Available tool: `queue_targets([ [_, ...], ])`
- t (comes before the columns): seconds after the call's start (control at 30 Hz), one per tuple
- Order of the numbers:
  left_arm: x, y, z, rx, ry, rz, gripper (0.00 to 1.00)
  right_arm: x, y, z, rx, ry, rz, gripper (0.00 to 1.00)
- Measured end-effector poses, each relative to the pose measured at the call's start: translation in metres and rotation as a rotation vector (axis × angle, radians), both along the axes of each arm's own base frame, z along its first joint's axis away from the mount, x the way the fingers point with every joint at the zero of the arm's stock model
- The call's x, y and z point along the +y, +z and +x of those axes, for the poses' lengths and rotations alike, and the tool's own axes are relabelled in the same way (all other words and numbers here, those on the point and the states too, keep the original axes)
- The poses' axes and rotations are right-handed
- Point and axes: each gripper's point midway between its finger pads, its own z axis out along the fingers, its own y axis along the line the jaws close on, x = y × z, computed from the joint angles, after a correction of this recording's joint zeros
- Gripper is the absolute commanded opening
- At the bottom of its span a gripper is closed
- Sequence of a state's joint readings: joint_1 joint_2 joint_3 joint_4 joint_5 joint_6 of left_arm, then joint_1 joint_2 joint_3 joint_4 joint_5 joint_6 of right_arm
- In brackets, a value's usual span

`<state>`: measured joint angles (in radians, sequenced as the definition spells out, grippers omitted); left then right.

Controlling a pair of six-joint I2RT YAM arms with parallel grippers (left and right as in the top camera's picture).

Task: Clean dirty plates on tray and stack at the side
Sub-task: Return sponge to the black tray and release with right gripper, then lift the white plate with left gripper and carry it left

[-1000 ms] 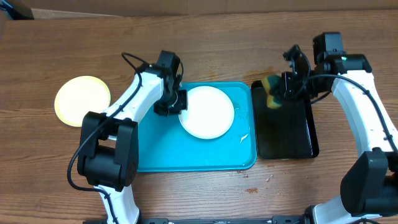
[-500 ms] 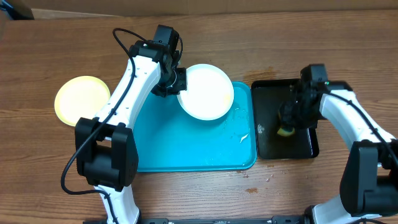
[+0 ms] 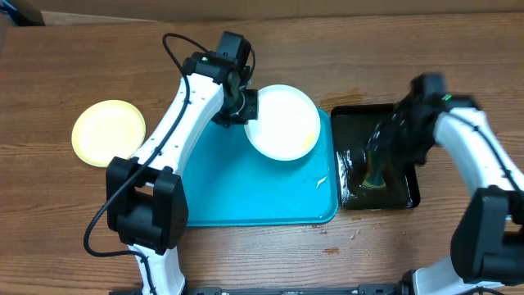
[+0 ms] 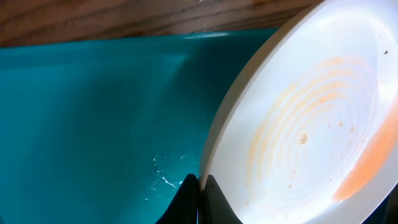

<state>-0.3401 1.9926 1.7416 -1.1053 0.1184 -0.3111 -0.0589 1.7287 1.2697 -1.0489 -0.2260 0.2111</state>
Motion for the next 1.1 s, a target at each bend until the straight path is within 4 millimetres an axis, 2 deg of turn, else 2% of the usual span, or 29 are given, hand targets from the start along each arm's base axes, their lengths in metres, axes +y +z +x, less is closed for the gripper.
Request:
queue_targets([
  [0.07,-0.008,0.005,0.004,-0.027,-0.015,-0.008,0.04,-0.02,0.031,0.028,-0.096,-0.054,0.005,1.0],
  [0.1,-0.014,0.007,0.006,-0.045,-0.024,-0.013,0.04,-0.031,0.046,0.04,-0.144,-0.08,0.005,1.0],
  [0.2,-0.032,0.012,0.014,-0.105,-0.058,-0.028,0.04,-0.075,0.072,0.059,-0.246,-0.182,-0.008,1.0],
  [0.33,-0.065,0.02,0.02,-0.205,-0.115,-0.022,0.04,-0.127,0.073,0.051,-0.254,-0.311,-0.025,1.0],
  [0.43,-0.091,0.027,0.022,-0.286,-0.156,-0.01,0.04,-0.148,0.073,0.044,-0.253,-0.366,-0.033,1.0],
  [0.6,-0.131,0.044,0.027,-0.449,-0.198,0.02,0.04,-0.164,0.073,0.038,-0.249,-0.409,-0.037,1.0],
  [0.67,-0.141,0.05,0.028,-0.505,-0.211,0.042,0.04,-0.166,0.073,0.037,-0.248,-0.413,-0.036,1.0],
  [0.87,-0.161,0.074,0.029,-0.697,-0.271,0.199,0.04,-0.166,0.073,0.037,-0.249,-0.414,-0.037,1.0],
  [1.1,-0.193,0.118,0.022,-0.953,-0.373,0.401,0.04,-0.166,0.073,0.037,-0.248,-0.414,-0.037,1.0],
])
